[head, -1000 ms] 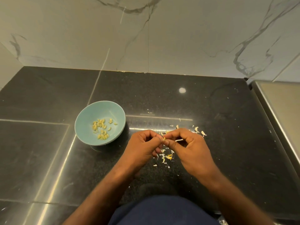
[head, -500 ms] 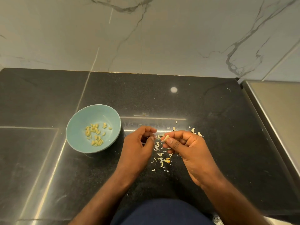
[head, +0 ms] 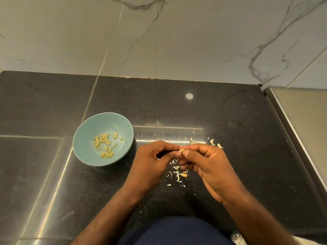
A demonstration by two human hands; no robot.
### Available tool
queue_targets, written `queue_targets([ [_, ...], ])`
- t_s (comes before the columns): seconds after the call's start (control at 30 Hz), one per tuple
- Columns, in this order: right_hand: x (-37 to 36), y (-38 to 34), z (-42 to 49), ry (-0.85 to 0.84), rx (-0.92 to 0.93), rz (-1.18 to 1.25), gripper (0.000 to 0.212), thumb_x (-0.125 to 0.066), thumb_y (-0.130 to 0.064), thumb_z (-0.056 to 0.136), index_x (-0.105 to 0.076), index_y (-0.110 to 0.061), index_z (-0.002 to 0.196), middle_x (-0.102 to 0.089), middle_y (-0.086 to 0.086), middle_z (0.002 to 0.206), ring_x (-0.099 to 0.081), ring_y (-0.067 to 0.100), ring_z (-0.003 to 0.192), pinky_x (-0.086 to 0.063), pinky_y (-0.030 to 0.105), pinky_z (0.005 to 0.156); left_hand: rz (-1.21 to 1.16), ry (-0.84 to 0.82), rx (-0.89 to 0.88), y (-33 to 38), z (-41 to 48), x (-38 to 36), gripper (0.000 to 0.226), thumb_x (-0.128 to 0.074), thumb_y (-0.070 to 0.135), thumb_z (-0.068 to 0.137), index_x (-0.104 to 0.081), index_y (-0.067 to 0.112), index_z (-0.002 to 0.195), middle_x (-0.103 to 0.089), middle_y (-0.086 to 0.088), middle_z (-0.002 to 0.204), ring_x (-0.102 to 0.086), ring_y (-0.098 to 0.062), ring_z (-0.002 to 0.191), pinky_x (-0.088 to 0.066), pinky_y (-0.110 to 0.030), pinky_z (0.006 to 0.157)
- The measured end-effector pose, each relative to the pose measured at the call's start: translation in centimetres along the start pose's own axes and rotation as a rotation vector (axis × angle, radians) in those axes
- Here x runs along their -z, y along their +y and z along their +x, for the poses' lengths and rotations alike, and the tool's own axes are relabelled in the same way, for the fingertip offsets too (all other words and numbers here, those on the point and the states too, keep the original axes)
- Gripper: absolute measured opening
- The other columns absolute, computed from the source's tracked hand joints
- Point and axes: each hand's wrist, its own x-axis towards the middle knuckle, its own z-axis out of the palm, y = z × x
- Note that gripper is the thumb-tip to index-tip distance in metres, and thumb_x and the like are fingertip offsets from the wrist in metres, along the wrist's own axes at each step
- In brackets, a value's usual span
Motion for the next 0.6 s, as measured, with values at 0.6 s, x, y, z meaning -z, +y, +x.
queue_targets([
  [0.6,-0.8,-0.6,0.1,0.044,-0.033,0.074,0.013,-0.062,0.001,0.089,-0.073,0.006,0.096,-0.074,0.021,0.088,-0.067,0.02,0.073,-0.056,0.029,0.064,-0.041,0.114,-0.048,0.7,-0.9,-1.0,0.021,-0.07,0.006,0.089,-0.072,0.027,0.092,-0.074,0.011,0.084,-0.071,-0.009,0.082,-0.058,-0.029,0.076],
])
